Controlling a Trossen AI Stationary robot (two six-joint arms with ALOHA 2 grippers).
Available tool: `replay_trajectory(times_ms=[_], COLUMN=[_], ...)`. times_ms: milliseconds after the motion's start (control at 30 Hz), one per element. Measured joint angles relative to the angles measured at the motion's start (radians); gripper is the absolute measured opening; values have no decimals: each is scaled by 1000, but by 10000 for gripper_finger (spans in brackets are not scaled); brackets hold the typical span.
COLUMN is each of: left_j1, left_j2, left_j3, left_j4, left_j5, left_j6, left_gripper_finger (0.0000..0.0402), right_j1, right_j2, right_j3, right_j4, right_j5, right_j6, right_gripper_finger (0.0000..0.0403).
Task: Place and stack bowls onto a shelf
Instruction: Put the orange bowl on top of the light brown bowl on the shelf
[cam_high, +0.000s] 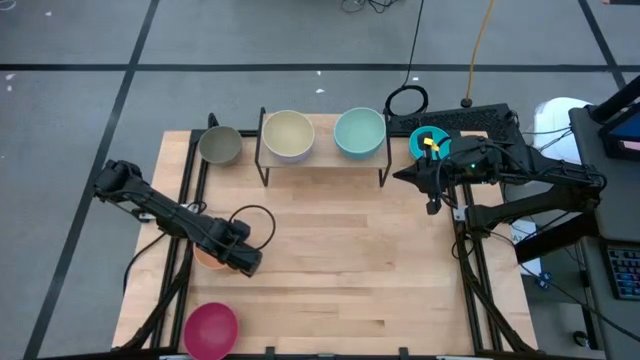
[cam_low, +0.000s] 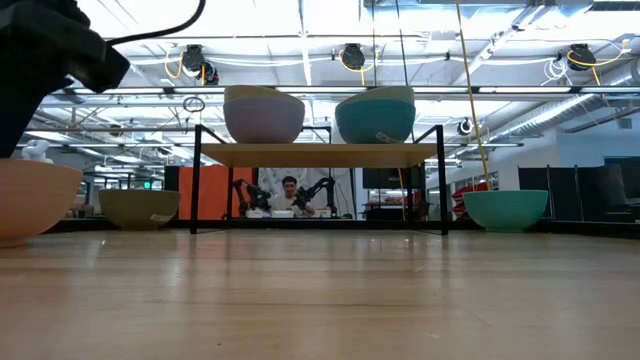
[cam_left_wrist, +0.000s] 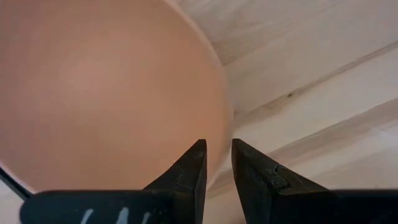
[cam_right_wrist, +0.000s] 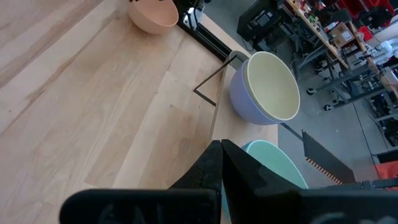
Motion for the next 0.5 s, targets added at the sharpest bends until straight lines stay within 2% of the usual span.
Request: replay_trajectory(times_ms=[500], left_j1=[0], left_j2=[0], left_j3=[-120], left_j4=[131], left_j5=[-4], left_j6=[28], left_gripper_finger=[81], right_j1=[0], right_j2=[0], right_j3=[0], right_j4=[0], right_j5=[0], right_j6=[0], right_gripper_finger=[0])
